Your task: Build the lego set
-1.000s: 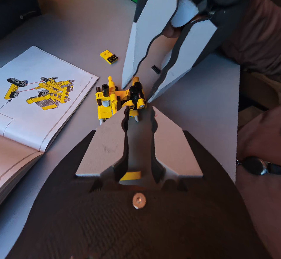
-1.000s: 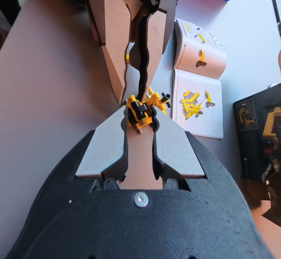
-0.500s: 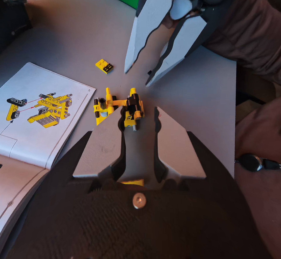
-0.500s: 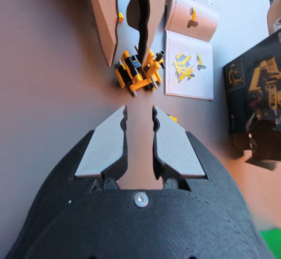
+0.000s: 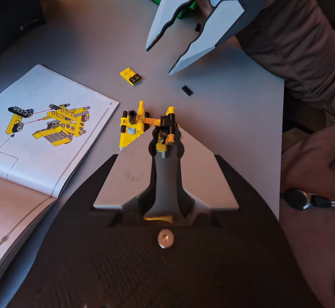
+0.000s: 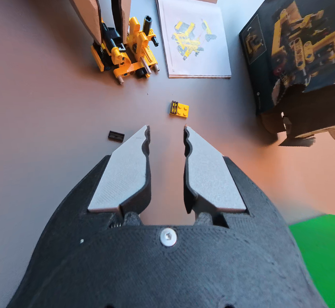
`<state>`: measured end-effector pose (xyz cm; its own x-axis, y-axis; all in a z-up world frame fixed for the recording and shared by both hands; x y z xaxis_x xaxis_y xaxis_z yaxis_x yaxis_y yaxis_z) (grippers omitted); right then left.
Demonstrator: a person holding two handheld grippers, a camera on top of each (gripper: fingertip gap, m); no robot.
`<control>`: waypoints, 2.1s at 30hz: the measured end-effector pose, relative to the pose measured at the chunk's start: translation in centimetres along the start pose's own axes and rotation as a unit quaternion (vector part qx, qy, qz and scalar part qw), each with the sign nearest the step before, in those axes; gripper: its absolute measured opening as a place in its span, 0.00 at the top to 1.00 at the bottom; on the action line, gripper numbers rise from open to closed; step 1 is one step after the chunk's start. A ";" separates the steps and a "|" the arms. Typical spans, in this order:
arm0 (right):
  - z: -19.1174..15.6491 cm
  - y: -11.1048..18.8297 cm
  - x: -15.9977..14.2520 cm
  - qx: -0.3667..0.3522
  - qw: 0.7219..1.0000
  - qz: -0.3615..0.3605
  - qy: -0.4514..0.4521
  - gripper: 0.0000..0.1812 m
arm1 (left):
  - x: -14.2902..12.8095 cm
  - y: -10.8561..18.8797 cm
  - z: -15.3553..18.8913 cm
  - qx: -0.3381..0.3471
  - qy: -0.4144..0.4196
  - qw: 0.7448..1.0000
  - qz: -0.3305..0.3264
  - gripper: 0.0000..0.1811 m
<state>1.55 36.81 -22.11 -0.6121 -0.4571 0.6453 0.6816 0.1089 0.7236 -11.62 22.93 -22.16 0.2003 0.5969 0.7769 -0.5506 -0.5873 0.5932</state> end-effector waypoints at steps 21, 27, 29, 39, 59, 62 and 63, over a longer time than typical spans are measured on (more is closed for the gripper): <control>-3.6 -2.5 4.8 0.226 0.958 0.139 -0.109 0.90 | -0.1 0.2 0.2 -0.092 0.027 0.993 0.062 0.93; -3.5 -3.4 4.1 0.277 0.941 0.118 -0.155 0.92 | 0.3 1.2 0.4 -0.067 -0.006 0.995 0.080 0.93; -3.5 -3.5 4.1 0.280 0.939 0.120 -0.158 0.92 | 0.4 1.7 0.2 -0.047 -0.017 0.995 0.084 0.91; -0.9 -1.5 3.7 0.206 0.947 0.191 -0.158 0.83 | 0.6 4.5 -1.7 0.038 -0.033 0.992 0.119 0.89; 4.1 -1.9 0.3 -0.141 0.964 0.131 -0.181 0.73 | -1.2 6.1 -6.3 0.211 0.001 0.968 0.134 0.76; 4.2 -1.9 0.3 -0.144 0.964 0.127 -0.185 0.73 | -0.9 7.5 -6.5 0.235 -0.011 0.961 0.146 0.76; 4.2 -2.0 0.3 -0.146 0.964 0.124 -0.183 0.73 | -0.9 8.1 -6.5 0.239 -0.013 0.959 0.151 0.76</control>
<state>-1.64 40.16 -22.31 -0.4797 -0.1016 0.8715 0.8764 -0.1022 0.4705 -21.55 21.20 -19.43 0.1143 0.3497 0.9299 -0.1532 -0.9186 0.3643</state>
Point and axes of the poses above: each gripper's, where its closed fingertips meet, y back along the fingers, x out of its top, z = x × y across the jaws, the point moved 8 cm from there along y, back along the fingers, and after that the axes turned 4 degrees about -y, right-handed, at the moved point
